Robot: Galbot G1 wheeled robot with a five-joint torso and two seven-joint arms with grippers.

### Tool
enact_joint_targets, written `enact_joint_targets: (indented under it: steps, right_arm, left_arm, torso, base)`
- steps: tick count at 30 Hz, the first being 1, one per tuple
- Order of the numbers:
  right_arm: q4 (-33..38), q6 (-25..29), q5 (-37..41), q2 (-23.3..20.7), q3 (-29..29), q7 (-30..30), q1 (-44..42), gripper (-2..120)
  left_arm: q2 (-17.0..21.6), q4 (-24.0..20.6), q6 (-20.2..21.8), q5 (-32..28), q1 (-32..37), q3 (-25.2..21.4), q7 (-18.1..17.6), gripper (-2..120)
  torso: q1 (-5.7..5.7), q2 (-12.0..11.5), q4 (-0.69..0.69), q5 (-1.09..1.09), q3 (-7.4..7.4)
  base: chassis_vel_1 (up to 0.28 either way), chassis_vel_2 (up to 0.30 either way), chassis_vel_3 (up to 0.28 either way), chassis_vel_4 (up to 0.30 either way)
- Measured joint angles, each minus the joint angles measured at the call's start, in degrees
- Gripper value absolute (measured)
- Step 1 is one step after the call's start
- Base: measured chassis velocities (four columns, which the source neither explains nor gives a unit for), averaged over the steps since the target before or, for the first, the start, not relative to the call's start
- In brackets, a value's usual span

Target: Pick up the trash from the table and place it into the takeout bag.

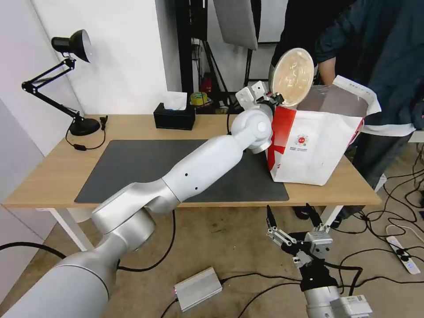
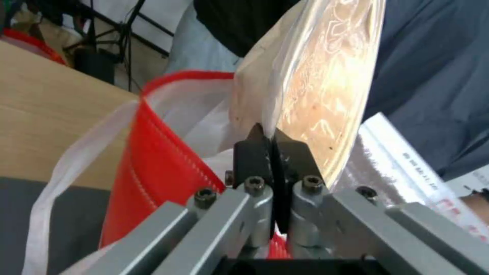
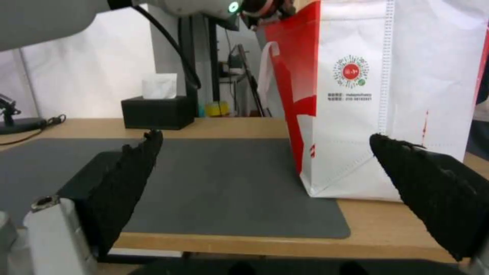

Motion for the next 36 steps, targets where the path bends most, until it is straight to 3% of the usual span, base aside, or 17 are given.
enact_joint_targets:
  steps: [28,31,36]
  right_arm:
    - [0.0,0.0,0.0,0.0,0.0,0.0,0.0,100]
    - [0.0,0.0,0.0,0.0,0.0,0.0,0.0,100]
    - [0.0,0.0,0.0,0.0,0.0,0.0,0.0,100]
  left_arm:
    - [0.6,0.4,1.7,2.3,0.0,4.1,2.9,0]
    - [1.0,-0.3,0.8,3.9,-0.2,5.4,3.9,14]
    - [1.2,-0.9,0.3,4.5,-0.5,6.1,4.2,27]
  torso:
    - [0.00,0.0,0.00,0.00,0.00]
    - [0.00,0.0,0.00,0.00,0.00]
    - [0.00,0.0,0.00,0.00,0.00]
  base:
    - [0.000,0.000,0.000,0.000]
    - [0.000,0.000,0.000,0.000]
    - [0.000,0.000,0.000,0.000]
